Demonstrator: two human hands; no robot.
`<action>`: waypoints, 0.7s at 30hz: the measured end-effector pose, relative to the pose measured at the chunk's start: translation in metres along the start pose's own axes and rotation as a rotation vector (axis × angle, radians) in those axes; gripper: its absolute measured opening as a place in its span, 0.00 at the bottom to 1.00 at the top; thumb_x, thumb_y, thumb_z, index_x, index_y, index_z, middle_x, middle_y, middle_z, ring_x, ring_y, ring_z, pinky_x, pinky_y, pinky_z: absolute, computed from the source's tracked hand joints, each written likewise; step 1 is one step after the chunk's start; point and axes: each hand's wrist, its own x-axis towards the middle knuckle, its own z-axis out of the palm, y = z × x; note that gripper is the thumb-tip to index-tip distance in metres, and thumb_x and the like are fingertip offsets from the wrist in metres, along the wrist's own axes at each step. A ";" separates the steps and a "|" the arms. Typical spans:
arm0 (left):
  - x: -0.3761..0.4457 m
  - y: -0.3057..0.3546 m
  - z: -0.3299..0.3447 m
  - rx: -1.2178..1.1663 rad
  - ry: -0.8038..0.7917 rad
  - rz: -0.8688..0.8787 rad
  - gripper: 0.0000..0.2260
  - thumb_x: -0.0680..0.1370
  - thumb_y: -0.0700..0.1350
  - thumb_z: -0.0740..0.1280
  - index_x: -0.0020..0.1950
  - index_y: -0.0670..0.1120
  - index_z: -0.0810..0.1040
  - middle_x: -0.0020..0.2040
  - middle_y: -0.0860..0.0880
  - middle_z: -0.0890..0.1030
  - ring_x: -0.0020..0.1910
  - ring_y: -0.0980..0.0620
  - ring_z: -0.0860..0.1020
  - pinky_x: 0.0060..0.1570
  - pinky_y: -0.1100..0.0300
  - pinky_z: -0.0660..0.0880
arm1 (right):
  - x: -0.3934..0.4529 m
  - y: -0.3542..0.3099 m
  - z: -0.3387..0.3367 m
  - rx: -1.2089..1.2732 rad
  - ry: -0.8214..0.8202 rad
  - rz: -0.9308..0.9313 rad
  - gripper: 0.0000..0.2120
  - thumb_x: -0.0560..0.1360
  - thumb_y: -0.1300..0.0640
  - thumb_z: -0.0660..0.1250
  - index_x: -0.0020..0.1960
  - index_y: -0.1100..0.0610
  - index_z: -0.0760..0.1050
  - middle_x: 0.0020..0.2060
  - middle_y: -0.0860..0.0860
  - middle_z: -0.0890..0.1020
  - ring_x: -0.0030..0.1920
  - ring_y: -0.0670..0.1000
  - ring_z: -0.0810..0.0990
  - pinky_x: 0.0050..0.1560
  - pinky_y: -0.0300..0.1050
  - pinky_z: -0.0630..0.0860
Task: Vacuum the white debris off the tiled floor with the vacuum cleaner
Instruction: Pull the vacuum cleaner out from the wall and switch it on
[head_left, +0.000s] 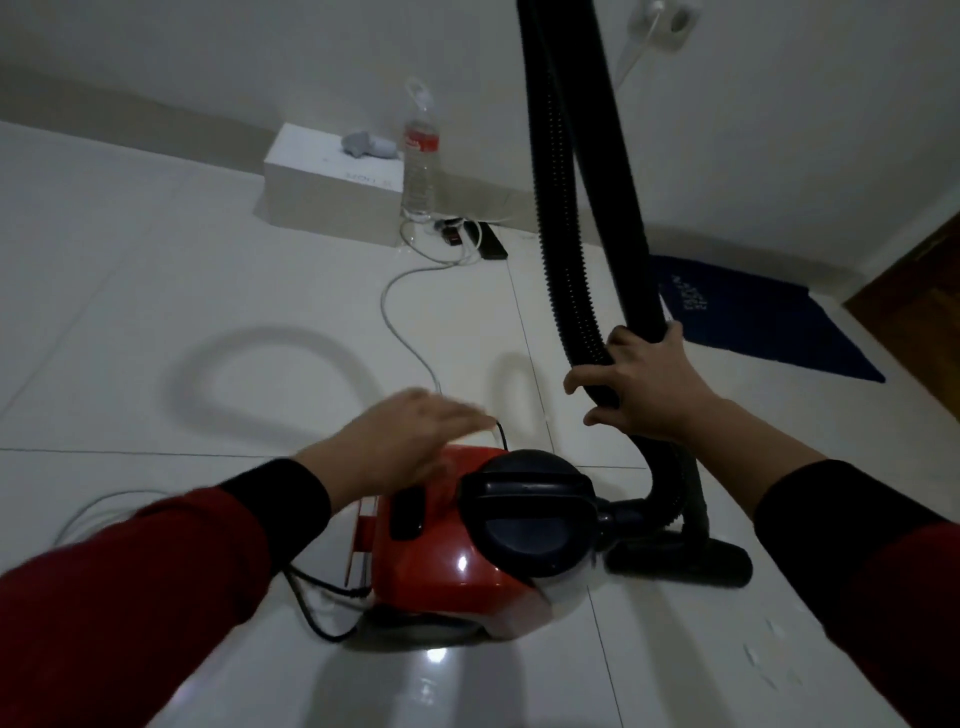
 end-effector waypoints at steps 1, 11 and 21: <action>0.009 0.000 -0.023 0.082 0.217 0.077 0.31 0.68 0.46 0.75 0.70 0.49 0.69 0.67 0.44 0.75 0.63 0.47 0.75 0.59 0.50 0.71 | -0.002 -0.001 0.000 0.000 -0.006 -0.003 0.19 0.71 0.38 0.67 0.60 0.39 0.72 0.47 0.47 0.77 0.60 0.51 0.69 0.57 0.58 0.60; 0.147 0.002 -0.209 1.267 -0.068 0.065 0.48 0.69 0.68 0.62 0.74 0.53 0.33 0.63 0.46 0.72 0.63 0.44 0.72 0.65 0.43 0.68 | -0.012 -0.001 0.001 0.017 -0.046 0.000 0.23 0.73 0.38 0.64 0.67 0.34 0.64 0.52 0.50 0.77 0.62 0.51 0.67 0.59 0.60 0.60; 0.171 0.041 -0.246 0.496 -0.675 -0.086 0.36 0.72 0.67 0.58 0.75 0.67 0.44 0.42 0.47 0.79 0.41 0.48 0.77 0.44 0.57 0.75 | -0.063 -0.036 -0.056 1.360 0.421 1.033 0.23 0.78 0.41 0.61 0.72 0.42 0.65 0.67 0.48 0.73 0.67 0.50 0.70 0.70 0.62 0.60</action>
